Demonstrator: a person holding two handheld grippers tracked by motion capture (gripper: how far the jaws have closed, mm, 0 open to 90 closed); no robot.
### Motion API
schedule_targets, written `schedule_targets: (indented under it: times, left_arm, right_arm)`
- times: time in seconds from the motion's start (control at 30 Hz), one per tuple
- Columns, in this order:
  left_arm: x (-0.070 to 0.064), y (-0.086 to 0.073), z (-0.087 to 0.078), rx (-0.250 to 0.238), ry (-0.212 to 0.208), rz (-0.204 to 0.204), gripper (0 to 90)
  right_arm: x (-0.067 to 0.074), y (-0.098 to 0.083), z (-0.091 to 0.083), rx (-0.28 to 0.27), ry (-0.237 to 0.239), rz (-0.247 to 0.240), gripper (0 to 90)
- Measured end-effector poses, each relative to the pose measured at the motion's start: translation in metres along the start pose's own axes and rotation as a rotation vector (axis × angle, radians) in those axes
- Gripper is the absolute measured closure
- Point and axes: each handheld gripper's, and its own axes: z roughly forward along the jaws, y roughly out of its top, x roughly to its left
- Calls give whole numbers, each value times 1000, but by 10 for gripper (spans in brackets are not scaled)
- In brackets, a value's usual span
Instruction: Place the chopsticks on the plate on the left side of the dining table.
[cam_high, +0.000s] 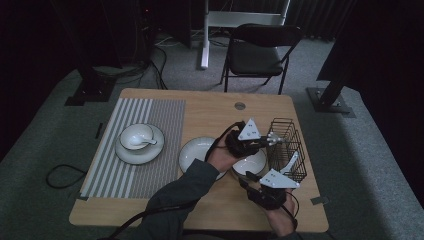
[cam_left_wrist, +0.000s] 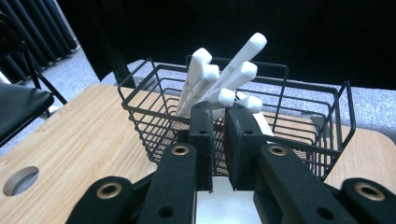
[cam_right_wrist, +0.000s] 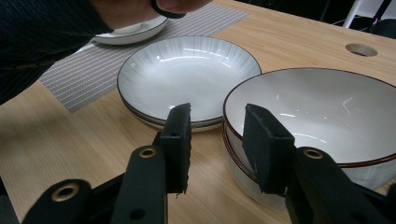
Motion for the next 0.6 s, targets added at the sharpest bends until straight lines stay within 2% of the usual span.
schedule_targets:
  times: [0.27,0.5,0.6]
  left_arm:
    - [-1,0,-1,3,2,9,830]
    - [0,2,-4,-12,3,12,796]
    - [-1,3,-5,-16,3,14,808]
  right_arm:
    - [0,0,0,-1,-1,-1,617]
    - [0,0,0,0,2,1,616]
    - [0,0,0,2,1,2,616]
